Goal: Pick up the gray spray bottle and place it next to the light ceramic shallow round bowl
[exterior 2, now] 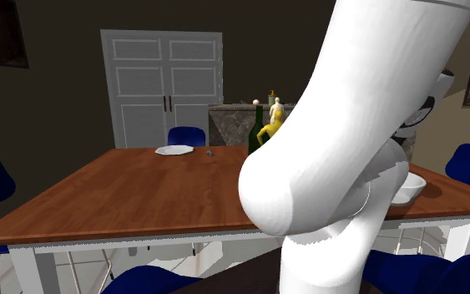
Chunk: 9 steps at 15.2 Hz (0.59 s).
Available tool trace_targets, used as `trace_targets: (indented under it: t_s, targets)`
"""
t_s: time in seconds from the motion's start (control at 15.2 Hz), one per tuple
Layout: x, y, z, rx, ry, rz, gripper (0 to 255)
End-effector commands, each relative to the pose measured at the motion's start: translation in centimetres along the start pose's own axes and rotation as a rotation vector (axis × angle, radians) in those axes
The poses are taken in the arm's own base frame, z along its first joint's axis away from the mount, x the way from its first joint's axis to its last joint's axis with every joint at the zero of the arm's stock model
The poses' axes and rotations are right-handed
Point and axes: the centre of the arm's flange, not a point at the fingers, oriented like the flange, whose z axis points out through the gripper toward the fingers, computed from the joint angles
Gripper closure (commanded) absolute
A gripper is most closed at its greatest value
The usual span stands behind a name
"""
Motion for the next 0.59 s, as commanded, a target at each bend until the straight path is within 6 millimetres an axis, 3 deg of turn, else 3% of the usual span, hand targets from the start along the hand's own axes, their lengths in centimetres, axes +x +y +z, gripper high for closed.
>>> trace_targets:
  t_s: [0.0, 0.2, 0.53]
  targets:
    - [-0.6, 0.0, 0.9, -0.001, 0.0, 0.0, 255]
    - [-1.3, 0.0, 2.1, -0.001, 0.0, 0.0, 255]
    - [-1.3, 0.0, 2.1, -0.001, 0.0, 0.0, 255]
